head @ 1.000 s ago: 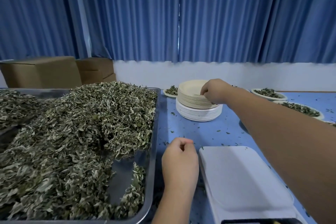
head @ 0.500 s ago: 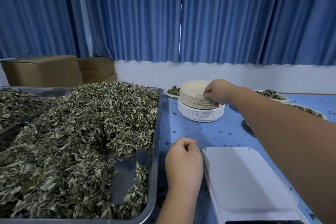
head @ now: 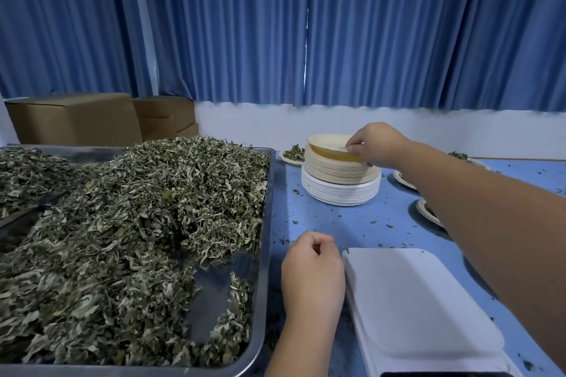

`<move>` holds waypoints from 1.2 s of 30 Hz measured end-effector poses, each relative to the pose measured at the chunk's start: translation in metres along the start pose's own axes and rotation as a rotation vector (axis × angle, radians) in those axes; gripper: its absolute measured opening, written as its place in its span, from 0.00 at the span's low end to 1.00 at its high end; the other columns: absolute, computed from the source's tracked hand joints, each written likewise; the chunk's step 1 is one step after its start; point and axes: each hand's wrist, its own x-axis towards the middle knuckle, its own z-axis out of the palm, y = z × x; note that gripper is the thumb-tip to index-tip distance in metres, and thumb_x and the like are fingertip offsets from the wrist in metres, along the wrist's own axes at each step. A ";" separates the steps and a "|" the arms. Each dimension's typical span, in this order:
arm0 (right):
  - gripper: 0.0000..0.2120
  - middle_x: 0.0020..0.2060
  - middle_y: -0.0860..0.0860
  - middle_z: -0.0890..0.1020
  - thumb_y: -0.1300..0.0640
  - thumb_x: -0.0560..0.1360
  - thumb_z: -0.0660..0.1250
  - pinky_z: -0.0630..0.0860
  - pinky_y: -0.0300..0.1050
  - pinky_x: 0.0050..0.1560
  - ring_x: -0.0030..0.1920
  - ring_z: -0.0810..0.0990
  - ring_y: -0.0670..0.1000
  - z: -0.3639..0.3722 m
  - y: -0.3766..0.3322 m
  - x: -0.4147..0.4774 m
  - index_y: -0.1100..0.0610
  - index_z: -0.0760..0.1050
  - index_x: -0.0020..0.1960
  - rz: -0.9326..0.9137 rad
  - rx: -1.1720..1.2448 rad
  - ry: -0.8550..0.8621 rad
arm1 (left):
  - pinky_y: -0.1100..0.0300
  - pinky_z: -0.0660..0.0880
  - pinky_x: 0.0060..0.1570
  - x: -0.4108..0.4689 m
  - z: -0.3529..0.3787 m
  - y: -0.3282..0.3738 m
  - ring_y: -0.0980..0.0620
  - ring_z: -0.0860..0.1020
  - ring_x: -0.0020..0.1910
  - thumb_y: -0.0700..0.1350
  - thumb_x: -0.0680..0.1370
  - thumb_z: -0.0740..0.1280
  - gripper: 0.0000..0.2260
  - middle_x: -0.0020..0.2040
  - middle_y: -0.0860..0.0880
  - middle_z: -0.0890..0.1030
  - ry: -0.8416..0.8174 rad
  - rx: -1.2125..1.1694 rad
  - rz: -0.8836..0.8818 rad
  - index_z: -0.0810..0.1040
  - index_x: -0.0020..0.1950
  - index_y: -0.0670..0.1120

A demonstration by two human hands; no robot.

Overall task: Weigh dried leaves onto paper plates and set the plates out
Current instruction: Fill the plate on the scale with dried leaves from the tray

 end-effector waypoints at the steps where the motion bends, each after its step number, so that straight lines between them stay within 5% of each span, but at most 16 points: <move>1: 0.13 0.47 0.65 0.82 0.60 0.78 0.61 0.77 0.53 0.48 0.40 0.77 0.64 -0.001 0.001 -0.001 0.70 0.77 0.53 -0.007 0.002 0.031 | 0.60 0.70 0.37 0.000 0.000 0.000 0.54 0.75 0.38 0.43 0.77 0.61 0.09 0.40 0.53 0.80 0.001 0.001 0.003 0.78 0.41 0.54; 7: 0.10 0.45 0.56 0.82 0.60 0.79 0.63 0.73 0.49 0.50 0.45 0.77 0.55 -0.009 -0.001 -0.042 0.65 0.81 0.45 -0.184 0.059 0.242 | 0.61 0.67 0.32 0.004 -0.002 0.002 0.56 0.73 0.33 0.44 0.77 0.62 0.08 0.37 0.53 0.79 0.000 0.008 0.031 0.78 0.42 0.53; 10: 0.09 0.43 0.53 0.83 0.60 0.78 0.66 0.68 0.37 0.44 0.38 0.75 0.38 -0.009 0.000 -0.095 0.64 0.82 0.45 -0.303 0.105 0.312 | 0.63 0.67 0.32 0.005 -0.002 0.002 0.59 0.75 0.36 0.43 0.78 0.61 0.09 0.39 0.57 0.79 -0.004 0.036 0.044 0.78 0.41 0.53; 13: 0.06 0.42 0.51 0.82 0.62 0.77 0.68 0.69 0.30 0.43 0.36 0.75 0.36 -0.008 0.004 -0.151 0.62 0.83 0.46 -0.361 0.126 0.319 | 0.67 0.66 0.33 0.004 -0.001 0.003 0.64 0.73 0.39 0.43 0.78 0.61 0.10 0.41 0.61 0.77 -0.020 0.060 0.068 0.77 0.41 0.54; 17: 0.04 0.43 0.50 0.84 0.65 0.73 0.71 0.69 0.25 0.48 0.39 0.77 0.36 -0.010 0.009 -0.209 0.61 0.84 0.46 -0.413 0.059 0.219 | 0.62 0.68 0.41 0.000 -0.001 0.004 0.57 0.74 0.44 0.43 0.79 0.61 0.07 0.51 0.55 0.78 -0.020 0.128 0.108 0.77 0.47 0.52; 21: 0.05 0.43 0.45 0.82 0.64 0.74 0.70 0.74 0.37 0.50 0.43 0.81 0.45 -0.014 0.020 -0.245 0.58 0.84 0.48 -0.397 0.071 0.112 | 0.57 0.70 0.47 -0.008 -0.004 0.008 0.50 0.75 0.50 0.43 0.79 0.60 0.06 0.58 0.50 0.72 0.021 0.188 0.136 0.75 0.50 0.53; 24: 0.06 0.43 0.41 0.81 0.62 0.75 0.69 0.70 0.29 0.48 0.43 0.78 0.39 -0.017 0.028 -0.260 0.54 0.84 0.48 -0.394 0.112 0.049 | 0.55 0.71 0.51 -0.015 -0.009 0.013 0.50 0.75 0.50 0.42 0.79 0.59 0.07 0.58 0.50 0.71 0.048 0.158 0.156 0.74 0.50 0.54; 29: 0.07 0.45 0.36 0.79 0.56 0.77 0.67 0.72 0.33 0.50 0.45 0.78 0.37 -0.017 0.031 -0.268 0.51 0.83 0.50 -0.402 0.134 -0.028 | 0.58 0.66 0.33 -0.021 -0.020 0.017 0.51 0.71 0.37 0.41 0.79 0.57 0.11 0.58 0.40 0.77 0.104 0.070 0.143 0.76 0.52 0.53; 32: 0.07 0.46 0.35 0.79 0.54 0.77 0.67 0.69 0.29 0.50 0.47 0.77 0.37 -0.018 0.032 -0.270 0.48 0.83 0.51 -0.404 0.135 -0.092 | 0.59 0.64 0.33 -0.026 -0.024 0.022 0.54 0.68 0.31 0.41 0.78 0.57 0.11 0.58 0.35 0.77 0.143 0.006 0.127 0.76 0.51 0.54; 36: 0.08 0.48 0.35 0.78 0.52 0.78 0.66 0.68 0.29 0.52 0.50 0.75 0.35 -0.019 0.035 -0.270 0.45 0.82 0.53 -0.386 0.126 -0.166 | 0.59 0.65 0.34 -0.030 -0.030 0.027 0.55 0.68 0.29 0.40 0.78 0.58 0.11 0.46 0.44 0.78 0.166 -0.037 0.162 0.77 0.50 0.55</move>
